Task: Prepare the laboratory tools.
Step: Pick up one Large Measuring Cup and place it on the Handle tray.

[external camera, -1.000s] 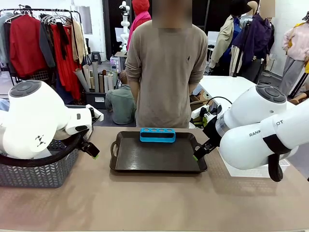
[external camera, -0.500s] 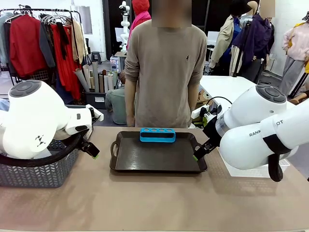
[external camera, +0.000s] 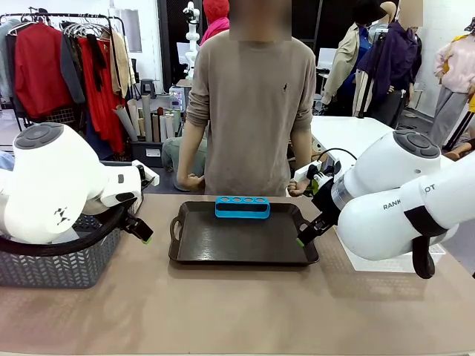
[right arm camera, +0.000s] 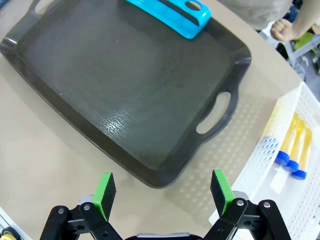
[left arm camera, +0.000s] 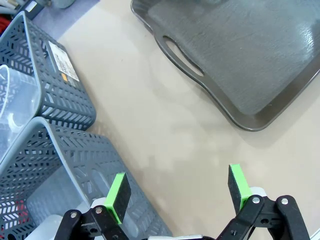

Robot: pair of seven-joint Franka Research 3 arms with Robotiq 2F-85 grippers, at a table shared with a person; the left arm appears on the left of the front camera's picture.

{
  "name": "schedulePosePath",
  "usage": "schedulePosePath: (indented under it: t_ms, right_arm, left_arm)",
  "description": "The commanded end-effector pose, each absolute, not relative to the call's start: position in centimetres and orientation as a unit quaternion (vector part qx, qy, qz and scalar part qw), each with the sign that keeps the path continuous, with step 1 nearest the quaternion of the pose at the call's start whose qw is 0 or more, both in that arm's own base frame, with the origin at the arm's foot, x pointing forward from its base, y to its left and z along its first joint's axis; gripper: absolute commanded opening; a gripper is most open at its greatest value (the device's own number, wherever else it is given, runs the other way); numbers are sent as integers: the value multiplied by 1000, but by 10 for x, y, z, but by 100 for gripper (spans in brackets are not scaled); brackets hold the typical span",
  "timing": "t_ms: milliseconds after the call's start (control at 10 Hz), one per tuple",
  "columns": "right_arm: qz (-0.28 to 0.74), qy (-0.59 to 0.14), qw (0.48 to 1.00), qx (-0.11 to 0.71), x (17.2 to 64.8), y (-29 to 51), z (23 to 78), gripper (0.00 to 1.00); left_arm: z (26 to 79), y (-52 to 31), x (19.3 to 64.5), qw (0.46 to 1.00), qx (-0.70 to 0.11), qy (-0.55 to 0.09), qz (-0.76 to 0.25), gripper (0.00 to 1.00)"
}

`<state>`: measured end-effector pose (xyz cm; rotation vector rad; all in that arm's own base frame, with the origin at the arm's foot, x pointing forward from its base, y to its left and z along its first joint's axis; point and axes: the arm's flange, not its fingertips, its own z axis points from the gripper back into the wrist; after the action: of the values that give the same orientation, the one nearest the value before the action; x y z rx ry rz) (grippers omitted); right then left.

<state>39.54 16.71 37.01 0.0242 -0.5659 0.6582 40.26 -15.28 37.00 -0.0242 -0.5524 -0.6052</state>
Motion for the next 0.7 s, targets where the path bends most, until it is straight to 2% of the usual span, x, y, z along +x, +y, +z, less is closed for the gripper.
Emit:
schedulePosePath:
  t_ms: [0, 300, 600]
  right_arm:
    - [319, -274, 907, 12, 395, 167, 370, 100]
    - [335, -264, 904, 43, 393, 180, 385, 100]
    - [340, -229, 900, 147, 384, 192, 419, 100]
  left_arm:
    - [380, -158, 401, 915, -24, -252, -313, 100]
    - [402, -160, 398, 916, -74, -231, -319, 100]
    - [431, -155, 395, 901, -133, -244, -334, 100]
